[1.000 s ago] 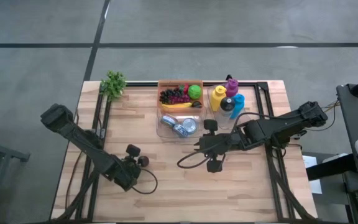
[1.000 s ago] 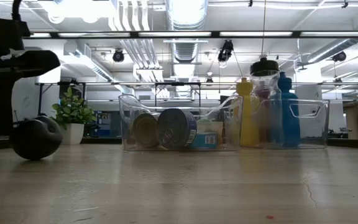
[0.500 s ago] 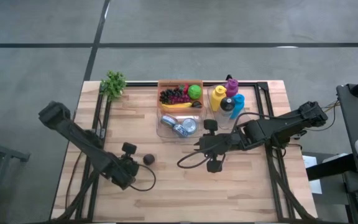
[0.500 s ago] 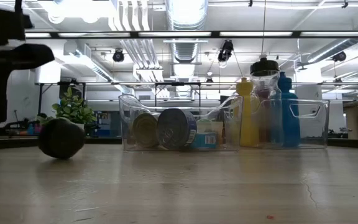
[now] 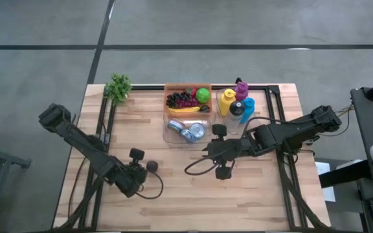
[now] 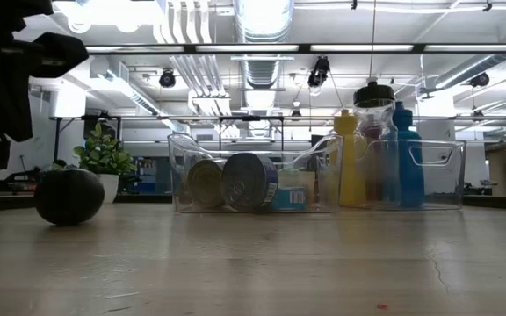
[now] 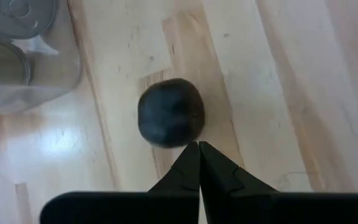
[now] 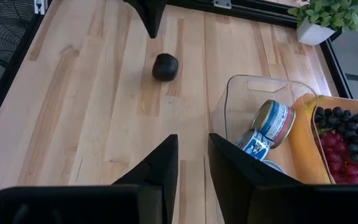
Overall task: Pick & Place Food Item
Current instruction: Put the plum into the orange bin
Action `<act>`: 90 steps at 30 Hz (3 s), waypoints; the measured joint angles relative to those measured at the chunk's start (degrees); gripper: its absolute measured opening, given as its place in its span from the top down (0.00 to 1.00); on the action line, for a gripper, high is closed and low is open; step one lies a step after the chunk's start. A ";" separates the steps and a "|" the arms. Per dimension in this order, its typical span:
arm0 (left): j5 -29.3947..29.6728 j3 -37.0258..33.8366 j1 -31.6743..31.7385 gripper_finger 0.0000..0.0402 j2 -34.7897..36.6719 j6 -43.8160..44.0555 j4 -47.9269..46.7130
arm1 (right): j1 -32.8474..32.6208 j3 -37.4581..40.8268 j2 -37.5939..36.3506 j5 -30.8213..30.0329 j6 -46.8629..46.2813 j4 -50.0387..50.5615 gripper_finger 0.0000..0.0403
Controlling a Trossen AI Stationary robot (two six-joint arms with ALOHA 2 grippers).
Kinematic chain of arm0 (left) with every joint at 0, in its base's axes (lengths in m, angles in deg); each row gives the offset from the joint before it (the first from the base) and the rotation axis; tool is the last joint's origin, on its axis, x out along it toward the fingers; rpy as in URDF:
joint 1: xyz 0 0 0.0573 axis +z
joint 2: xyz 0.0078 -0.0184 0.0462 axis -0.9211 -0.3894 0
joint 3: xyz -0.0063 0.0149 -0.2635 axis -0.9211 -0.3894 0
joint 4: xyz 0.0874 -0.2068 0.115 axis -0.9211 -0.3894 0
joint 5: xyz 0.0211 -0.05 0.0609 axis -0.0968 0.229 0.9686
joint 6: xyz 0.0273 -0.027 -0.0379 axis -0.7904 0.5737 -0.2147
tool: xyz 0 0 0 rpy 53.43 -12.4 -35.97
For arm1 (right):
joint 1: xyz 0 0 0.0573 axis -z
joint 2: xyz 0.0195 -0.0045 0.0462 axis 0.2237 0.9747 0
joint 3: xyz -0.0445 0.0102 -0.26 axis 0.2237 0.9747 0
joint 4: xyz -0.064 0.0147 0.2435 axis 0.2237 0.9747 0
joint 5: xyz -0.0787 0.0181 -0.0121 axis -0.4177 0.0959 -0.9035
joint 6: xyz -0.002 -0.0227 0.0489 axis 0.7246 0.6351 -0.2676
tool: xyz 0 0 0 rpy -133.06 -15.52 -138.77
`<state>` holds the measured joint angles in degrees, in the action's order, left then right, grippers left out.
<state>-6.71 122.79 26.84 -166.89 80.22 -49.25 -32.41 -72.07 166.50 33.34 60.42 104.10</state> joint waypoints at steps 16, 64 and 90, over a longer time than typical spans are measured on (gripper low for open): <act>0.43 -0.14 3.68 1.00 -0.02 -1.58 12.03 | 0.01 0.00 0.00 0.00 0.00 0.00 0.84; -4.01 -12.63 11.44 0.07 -0.05 6.45 23.97 | 0.02 0.00 -0.04 -0.01 0.01 0.00 0.82; -5.21 -15.19 12.87 0.46 -0.07 4.00 28.71 | 0.02 0.00 -0.04 0.00 0.02 0.00 0.81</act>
<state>-11.92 107.60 39.71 -166.95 84.21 -20.54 -32.39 -72.07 166.45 33.34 60.44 104.11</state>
